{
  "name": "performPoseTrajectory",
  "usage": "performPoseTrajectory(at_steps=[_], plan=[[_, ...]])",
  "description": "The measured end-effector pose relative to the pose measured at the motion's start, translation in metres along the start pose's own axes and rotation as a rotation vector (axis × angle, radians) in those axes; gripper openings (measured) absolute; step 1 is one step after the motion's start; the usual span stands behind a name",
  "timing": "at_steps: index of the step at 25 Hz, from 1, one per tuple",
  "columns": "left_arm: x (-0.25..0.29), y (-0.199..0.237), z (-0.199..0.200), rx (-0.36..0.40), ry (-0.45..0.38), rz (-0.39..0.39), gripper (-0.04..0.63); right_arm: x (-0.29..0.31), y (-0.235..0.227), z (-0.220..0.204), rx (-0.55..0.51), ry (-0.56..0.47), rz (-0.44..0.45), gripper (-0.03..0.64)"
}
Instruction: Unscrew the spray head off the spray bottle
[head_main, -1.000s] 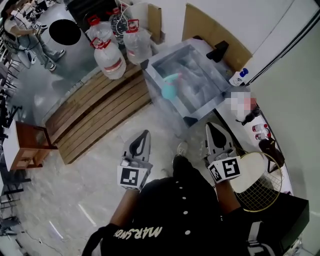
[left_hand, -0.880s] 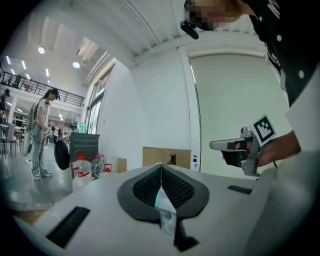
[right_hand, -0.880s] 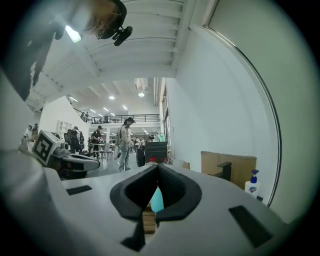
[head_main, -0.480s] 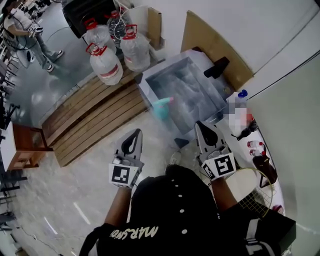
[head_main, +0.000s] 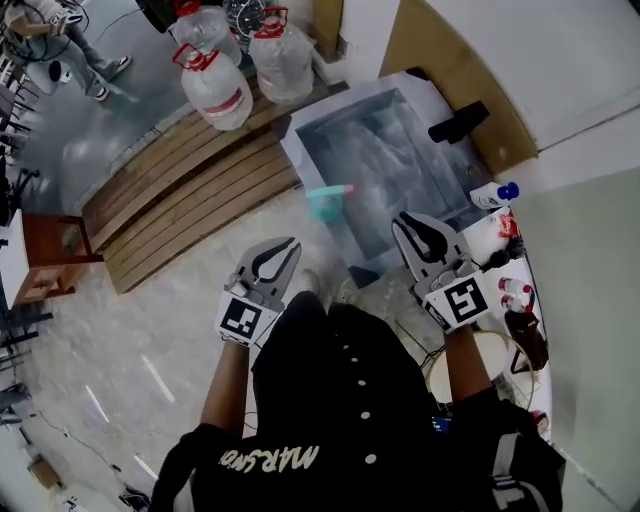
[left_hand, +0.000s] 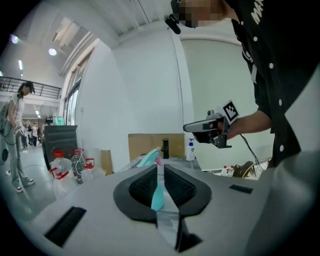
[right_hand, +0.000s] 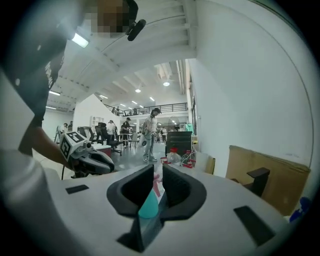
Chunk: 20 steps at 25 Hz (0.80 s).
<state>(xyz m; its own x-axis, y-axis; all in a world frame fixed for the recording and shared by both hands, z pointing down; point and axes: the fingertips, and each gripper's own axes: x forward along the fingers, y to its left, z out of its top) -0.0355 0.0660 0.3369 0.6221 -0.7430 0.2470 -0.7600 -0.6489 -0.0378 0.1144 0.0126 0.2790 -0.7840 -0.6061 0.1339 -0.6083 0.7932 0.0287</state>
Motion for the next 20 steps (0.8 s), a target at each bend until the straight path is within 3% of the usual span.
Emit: performPoseTrajectory(at_steps=[2, 4, 7, 9, 10, 12, 15, 20], plan=[[0.012, 0.002, -0.014, 0.012, 0.032, -0.056, 0.115, 0.010, -0.005, -0.003, -0.013, 0.014, 0.038, 0.074], [0.022, 0.008, -0.026, 0.048, 0.046, -0.093, 0.147, 0.020, -0.010, -0.002, -0.026, 0.016, 0.074, 0.091], [0.036, 0.023, -0.043, 0.031, 0.053, -0.120, 0.199, 0.038, -0.015, 0.003, 0.016, 0.014, 0.128, 0.180], [0.048, 0.026, -0.056, 0.020, 0.057, -0.172, 0.275, 0.050, -0.011, 0.000, 0.022, 0.030, 0.199, 0.237], [0.054, 0.025, -0.061, 0.037, 0.058, -0.205, 0.284, 0.057, -0.006, -0.005, -0.008, 0.055, 0.249, 0.257], [0.067, 0.024, -0.074, 0.090, 0.065, -0.264, 0.367, 0.071, 0.007, -0.025, -0.120, 0.155, 0.349, 0.285], [0.086, 0.026, -0.093, 0.111, 0.082, -0.325, 0.388, 0.094, 0.024, -0.051, -0.201, 0.276, 0.433, 0.315], [0.114, 0.042, -0.109, 0.091, 0.093, -0.377, 0.396, 0.137, 0.031, -0.063, -0.195, 0.301, 0.512, 0.336]])
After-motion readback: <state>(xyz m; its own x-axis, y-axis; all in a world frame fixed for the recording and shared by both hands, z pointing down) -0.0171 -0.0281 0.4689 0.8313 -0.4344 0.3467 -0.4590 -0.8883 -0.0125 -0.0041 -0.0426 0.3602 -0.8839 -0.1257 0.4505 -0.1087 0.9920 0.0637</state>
